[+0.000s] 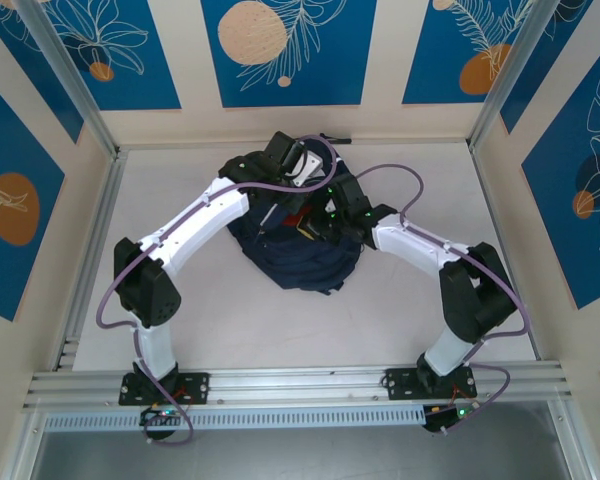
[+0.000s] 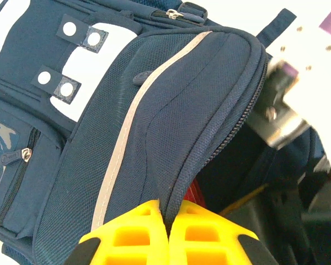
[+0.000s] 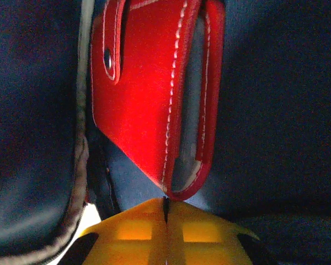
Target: Pack the student bag
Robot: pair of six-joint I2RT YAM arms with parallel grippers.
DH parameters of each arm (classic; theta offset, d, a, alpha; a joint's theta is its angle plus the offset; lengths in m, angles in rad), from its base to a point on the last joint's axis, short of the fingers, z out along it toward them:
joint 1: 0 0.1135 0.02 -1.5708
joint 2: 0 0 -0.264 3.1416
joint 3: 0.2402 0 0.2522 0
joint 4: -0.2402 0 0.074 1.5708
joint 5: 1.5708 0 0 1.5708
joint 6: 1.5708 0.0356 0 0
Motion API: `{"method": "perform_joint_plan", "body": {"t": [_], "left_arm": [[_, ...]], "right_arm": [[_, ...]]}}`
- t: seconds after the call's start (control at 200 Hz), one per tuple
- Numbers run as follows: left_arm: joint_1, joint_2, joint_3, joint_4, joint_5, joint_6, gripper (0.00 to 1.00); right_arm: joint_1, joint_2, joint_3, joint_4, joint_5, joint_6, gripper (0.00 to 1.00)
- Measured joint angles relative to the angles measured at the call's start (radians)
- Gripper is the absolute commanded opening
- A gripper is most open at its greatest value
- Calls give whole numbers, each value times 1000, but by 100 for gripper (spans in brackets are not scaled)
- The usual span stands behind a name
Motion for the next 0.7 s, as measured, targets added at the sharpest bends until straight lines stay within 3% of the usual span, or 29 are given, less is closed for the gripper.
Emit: {"method": "perform_joint_plan", "body": {"t": [0.16,0.275,0.395,0.525,0.7], "left_arm": [[0,-2,-11,25,9,-13,3],[0,-3,-17,29,13,-26,9],[0,-15,-24,27,23,-50,29],[0,-62,-57,29,39,-101,54],[8,-180,-184,55,56,-171,73]], "right_arm": [[-22,30,45,-27,23,-1,8],[-23,24,46,-45,23,-13,17],[-24,-40,-4,-64,23,-28,29],[-40,-211,-132,-111,46,-49,39],[-80,-444,-260,-203,93,-61,59]]}}
